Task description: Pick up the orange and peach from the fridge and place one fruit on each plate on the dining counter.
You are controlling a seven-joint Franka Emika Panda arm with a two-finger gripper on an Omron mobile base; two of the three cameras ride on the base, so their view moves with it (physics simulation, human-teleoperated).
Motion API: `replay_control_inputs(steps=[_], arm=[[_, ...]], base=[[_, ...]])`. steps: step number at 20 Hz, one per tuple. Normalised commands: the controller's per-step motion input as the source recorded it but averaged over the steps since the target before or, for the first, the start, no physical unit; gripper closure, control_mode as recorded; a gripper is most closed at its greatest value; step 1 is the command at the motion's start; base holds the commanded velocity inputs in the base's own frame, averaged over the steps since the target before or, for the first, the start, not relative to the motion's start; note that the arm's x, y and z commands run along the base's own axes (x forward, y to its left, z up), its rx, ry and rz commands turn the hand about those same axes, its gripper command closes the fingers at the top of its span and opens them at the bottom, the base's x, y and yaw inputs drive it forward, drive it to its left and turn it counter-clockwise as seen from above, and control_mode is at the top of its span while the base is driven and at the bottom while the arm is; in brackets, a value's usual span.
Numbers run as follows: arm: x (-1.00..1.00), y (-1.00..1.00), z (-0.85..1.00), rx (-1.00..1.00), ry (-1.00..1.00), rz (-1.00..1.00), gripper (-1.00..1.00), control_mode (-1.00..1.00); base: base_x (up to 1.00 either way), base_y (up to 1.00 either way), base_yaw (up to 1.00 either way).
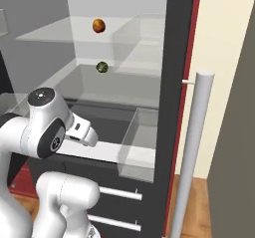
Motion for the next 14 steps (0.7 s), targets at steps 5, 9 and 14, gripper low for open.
replay_control_inputs(steps=[5,9,14], arm=[[0.0,0.0,0.0,0.0,0.0,0.0,-1.0,1.0],[0.0,0.0,0.0,0.0,0.0,0.0,-1.0,1.0],[0.0,0.0,0.0,0.0,0.0,0.0,-1.0,1.0]], base=[[0.43,-0.02,0.08],[0.44,0.0,0.08],[0.43,0.0,0.07]])
